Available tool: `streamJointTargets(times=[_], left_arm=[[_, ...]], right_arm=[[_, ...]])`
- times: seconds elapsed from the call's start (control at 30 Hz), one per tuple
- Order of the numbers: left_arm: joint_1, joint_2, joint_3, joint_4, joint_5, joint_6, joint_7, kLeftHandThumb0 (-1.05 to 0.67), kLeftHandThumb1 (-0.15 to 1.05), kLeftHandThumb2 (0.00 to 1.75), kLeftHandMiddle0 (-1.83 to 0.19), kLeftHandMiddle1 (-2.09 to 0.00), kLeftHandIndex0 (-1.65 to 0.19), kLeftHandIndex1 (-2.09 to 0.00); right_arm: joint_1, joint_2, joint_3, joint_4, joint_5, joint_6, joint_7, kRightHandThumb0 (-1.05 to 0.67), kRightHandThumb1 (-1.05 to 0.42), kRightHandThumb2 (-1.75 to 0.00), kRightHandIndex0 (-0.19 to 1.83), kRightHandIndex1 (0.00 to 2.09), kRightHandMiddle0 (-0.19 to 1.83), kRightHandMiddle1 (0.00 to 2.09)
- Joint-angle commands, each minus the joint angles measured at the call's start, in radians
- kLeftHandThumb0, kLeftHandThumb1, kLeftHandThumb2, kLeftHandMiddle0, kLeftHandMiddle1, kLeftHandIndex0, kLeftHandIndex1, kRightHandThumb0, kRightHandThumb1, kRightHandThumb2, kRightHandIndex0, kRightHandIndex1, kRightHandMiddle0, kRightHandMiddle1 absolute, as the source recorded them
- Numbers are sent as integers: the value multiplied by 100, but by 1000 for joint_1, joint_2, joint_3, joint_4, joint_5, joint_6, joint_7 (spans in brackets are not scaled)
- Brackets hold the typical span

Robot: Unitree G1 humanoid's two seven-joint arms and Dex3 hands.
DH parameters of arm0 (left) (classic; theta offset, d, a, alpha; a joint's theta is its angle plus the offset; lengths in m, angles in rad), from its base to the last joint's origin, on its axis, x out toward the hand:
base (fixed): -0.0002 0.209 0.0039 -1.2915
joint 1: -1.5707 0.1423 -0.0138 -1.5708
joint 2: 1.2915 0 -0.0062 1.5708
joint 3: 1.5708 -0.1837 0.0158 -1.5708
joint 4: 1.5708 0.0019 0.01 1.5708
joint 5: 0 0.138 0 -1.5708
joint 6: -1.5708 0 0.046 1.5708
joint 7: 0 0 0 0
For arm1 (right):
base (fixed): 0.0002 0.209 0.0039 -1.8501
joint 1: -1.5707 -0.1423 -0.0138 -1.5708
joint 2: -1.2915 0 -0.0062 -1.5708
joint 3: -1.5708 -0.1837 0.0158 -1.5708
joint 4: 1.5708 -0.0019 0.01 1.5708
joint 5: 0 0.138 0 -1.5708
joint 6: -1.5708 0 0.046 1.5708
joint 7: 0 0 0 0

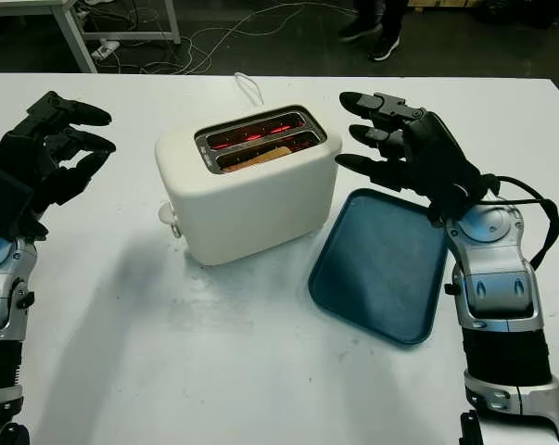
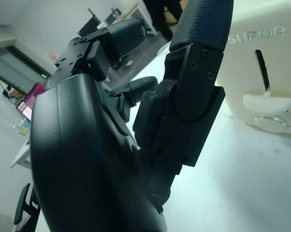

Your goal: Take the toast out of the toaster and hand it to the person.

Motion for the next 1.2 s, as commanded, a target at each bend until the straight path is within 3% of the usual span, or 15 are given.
streamJointTargets(times=[0.0,0.53,1.17], left_arm=[[-9,0,-3,1,6,-14,1,-105,92,16,-26,-137,-29,-124],[-8,-28,-1,-3,-1,-29,13,-105,92,15,-27,-135,-33,-119],[8,-25,3,-8,0,-22,5,-105,92,15,-27,-134,-33,-118]], right_arm=[[-1,1,0,7,-1,-24,-3,-36,-91,0,48,8,48,1],[6,-20,-12,-30,1,3,0,-26,-92,-2,48,9,47,0],[30,2,-11,-34,2,-3,-12,-29,-92,-1,47,9,47,0]])
